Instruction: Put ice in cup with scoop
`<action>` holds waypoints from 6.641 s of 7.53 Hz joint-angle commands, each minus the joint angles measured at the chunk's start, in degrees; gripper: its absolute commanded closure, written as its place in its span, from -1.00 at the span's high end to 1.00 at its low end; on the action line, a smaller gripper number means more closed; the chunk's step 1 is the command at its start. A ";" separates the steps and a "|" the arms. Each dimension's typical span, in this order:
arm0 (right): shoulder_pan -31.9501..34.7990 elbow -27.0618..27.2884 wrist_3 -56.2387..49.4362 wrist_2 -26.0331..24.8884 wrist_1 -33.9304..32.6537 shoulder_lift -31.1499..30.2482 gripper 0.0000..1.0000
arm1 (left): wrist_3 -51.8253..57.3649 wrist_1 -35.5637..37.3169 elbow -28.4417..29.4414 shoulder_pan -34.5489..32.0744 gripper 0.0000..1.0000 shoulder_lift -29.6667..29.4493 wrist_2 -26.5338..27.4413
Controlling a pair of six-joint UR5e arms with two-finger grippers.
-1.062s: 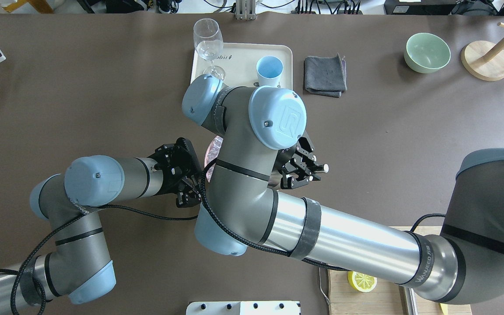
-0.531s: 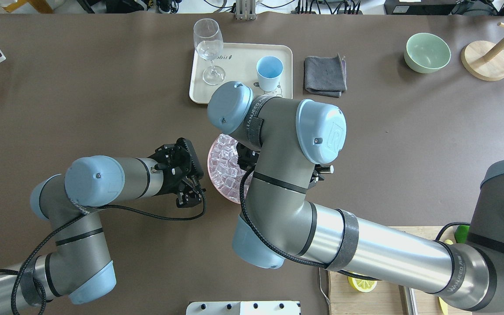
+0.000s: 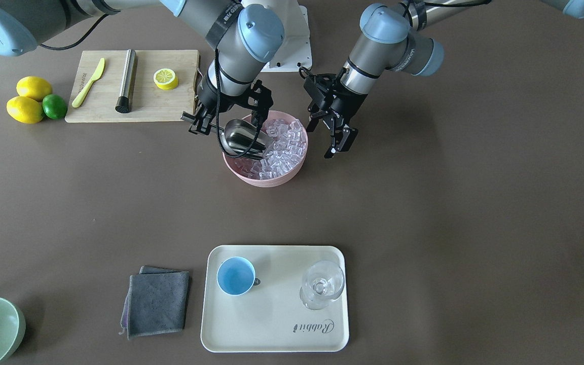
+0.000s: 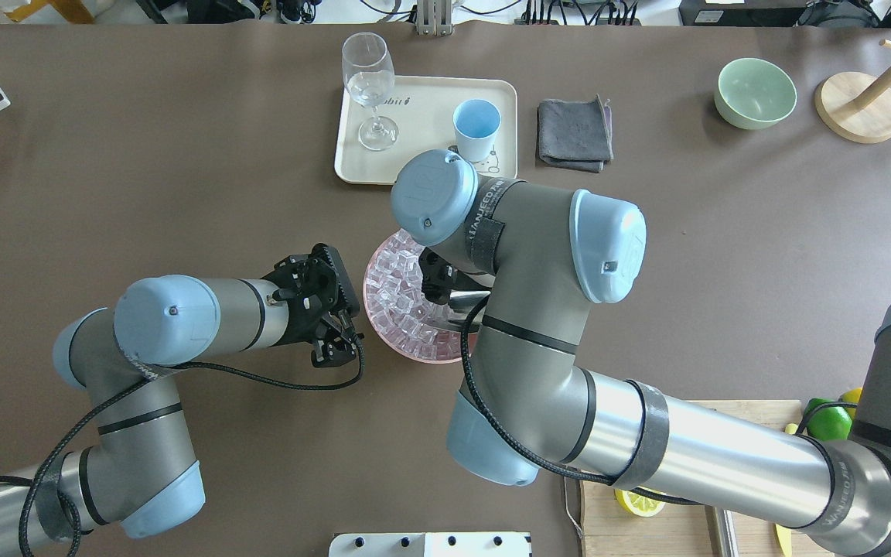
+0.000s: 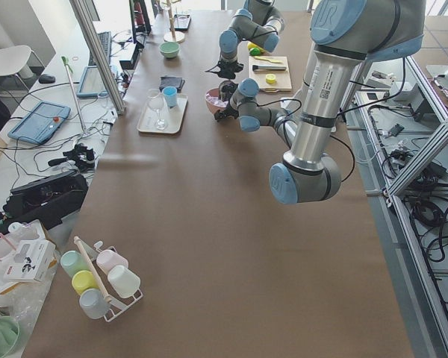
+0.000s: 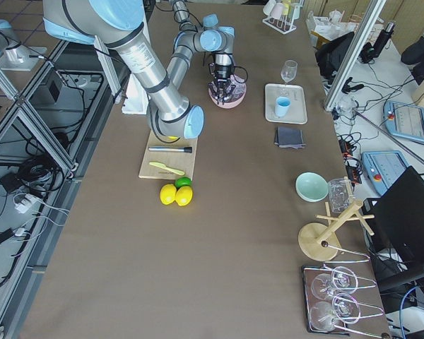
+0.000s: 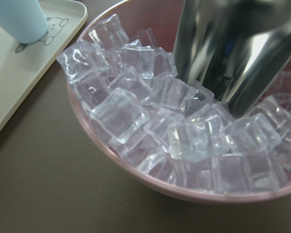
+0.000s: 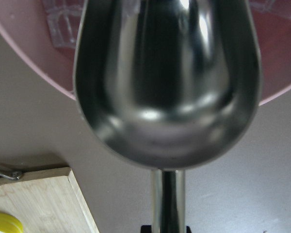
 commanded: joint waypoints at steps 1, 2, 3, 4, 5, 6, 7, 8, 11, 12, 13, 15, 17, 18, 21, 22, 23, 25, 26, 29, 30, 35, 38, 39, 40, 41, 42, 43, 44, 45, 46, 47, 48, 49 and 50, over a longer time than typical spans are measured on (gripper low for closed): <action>0.01 3.40 -0.34 -0.34 8.58 -5.00 -1.00 | 0.00 0.17 -0.18 0.00 0.97 -0.08 -0.22; 0.01 3.41 -0.34 -0.34 9.92 -5.72 -1.00 | 0.00 0.17 -0.18 -0.09 0.97 -0.08 -0.22; 0.01 4.02 -1.12 -0.25 11.76 -6.77 -1.00 | 0.00 0.26 -0.27 -0.09 0.97 -0.08 -0.22; 0.01 4.46 -2.43 -0.16 15.35 -8.43 -1.00 | 0.00 0.35 -0.36 -0.09 0.97 -0.17 -0.22; 0.01 4.47 -2.71 -0.08 16.25 -8.62 -1.00 | 0.00 0.35 -0.36 -0.09 0.97 -0.08 -0.22; 0.01 4.47 -3.49 0.10 18.44 -9.06 -1.00 | 0.00 0.35 -0.36 -0.09 0.97 -0.08 -0.22; 0.01 4.55 -4.20 0.19 21.77 -10.37 -1.00 | 0.00 0.35 -0.36 -0.09 0.97 -0.08 -0.22; 0.01 4.47 -4.90 0.54 22.32 -10.12 -1.00 | 0.00 0.35 -0.36 -0.09 0.97 -0.08 -0.22; 0.09 5.17 -10.60 -0.24 22.06 -10.03 -1.00 | 0.00 0.35 -0.36 -0.09 0.97 -0.08 -0.22; 0.09 5.08 -10.71 -1.30 21.98 -10.21 -1.00 | 0.00 0.35 -0.36 -0.09 0.97 -0.08 -0.22; 0.09 4.65 -10.53 -2.79 22.15 -10.12 -1.00 | 0.00 0.35 -0.36 -0.09 0.97 -0.08 -0.22; 0.09 4.20 -9.92 -2.71 23.29 -10.12 -1.00 | 0.00 0.35 -0.45 -0.17 0.97 0.09 -0.31; 0.09 3.85 -10.27 -0.79 27.07 -11.08 -1.00 | 0.00 0.44 -0.71 -0.26 0.97 0.18 -0.31; 0.09 4.29 -10.44 1.48 28.73 -11.87 -1.00 | 0.00 0.78 -1.06 -0.52 0.97 0.27 -0.40; 0.18 4.47 -11.05 3.35 33.49 -13.90 -1.00 | 0.00 2.53 -2.81 -0.70 0.97 0.88 -0.49; 0.18 4.47 -12.63 3.61 33.58 -13.90 -1.00 | 0.00 4.46 -4.04 -1.05 0.97 0.97 -0.75; 0.27 4.47 -14.12 3.62 33.58 -13.90 -1.00 | 0.00 5.00 -4.22 -2.01 0.97 0.97 -2.84; 0.71 4.64 -15.80 4.57 33.58 -13.72 -1.00 | 0.00 6.23 -4.31 -4.30 0.97 0.97 -6.80; 1.93 4.64 -16.59 6.32 33.40 -13.72 -1.00 | 0.00 6.93 -4.66 -4.65 0.97 0.97 -7.34; 2.38 4.56 -17.39 7.57 35.94 -14.16 -1.00 | 0.00 7.90 -5.46 -4.92 0.97 1.32 -7.52; 2.38 4.56 -17.30 7.57 37.08 -14.34 -1.00 | 0.00 7.91 -5.54 -4.92 0.97 1.32 -7.52; 3.87 3.68 -17.12 11.78 44.47 -16.45 -1.00 | 0.09 9.39 -6.42 -5.18 0.97 1.41 -10.31; 5.10 3.06 -15.20 14.50 48.76 -17.14 -1.00 | 0.09 10.28 -6.51 -5.45 0.97 1.67 -13.39; 5.97 2.89 -14.06 15.73 49.65 -17.24 -1.00 | 0.09 10.37 -6.51 -5.36 0.97 1.68 -14.10; 6.76 2.97 -12.05 16.53 49.75 -17.33 -1.00 | 0.09 10.54 -6.51 -5.36 0.97 1.76 -15.15; 7.38 3.06 -9.24 16.80 50.18 -17.33 -1.00 | 0.09 10.72 -6.51 -5.36 0.97 1.76 -15.34; 8.08 3.06 -4.69 16.80 52.28 -17.94 -1.00 | 0.09 10.89 -6.51 -5.62 0.97 1.85 -16.38; 8.44 3.06 0.84 16.71 53.08 -18.20 -1.00 | 0.09 13.33 -6.60 -6.67 0.97 1.77 -18.31; 8.88 3.15 4.81 16.71 53.09 -18.12 -1.00 | 0.00 16.92 -7.03 -8.85 0.97 1.85 -22.07; 9.67 3.32 9.20 16.71 53.09 -18.12 -1.00 | 0.00 20.09 -7.65 -10.88 0.97 1.85 -24.98; 10.37 3.50 14.20 16.71 53.09 -18.12 -1.00 | 0.09 22.30 -8.09 -12.99 0.97 1.85 -26.05; 10.81 3.41 22.78 16.54 52.83 -18.20 -1.00 | 0.09 27.45 -8.79 -15.36 0.97 1.85 -26.67; 11.16 3.24 29.04 16.45 52.56 -18.47 -1.00 | 0.09 35.95 -10.36 -16.42 0.97 1.77 -27.55; 12.04 2.98 35.02 16.36 52.13 -18.47 -1.00 | 0.09 42.56 -10.64 -16.87 0.97 1.85 -27.30; 13.44 3.06 39.26 16.71 48.99 -17.77 -1.00 | 0.26 46.10 -10.64 -17.57 0.97 1.85 -26.86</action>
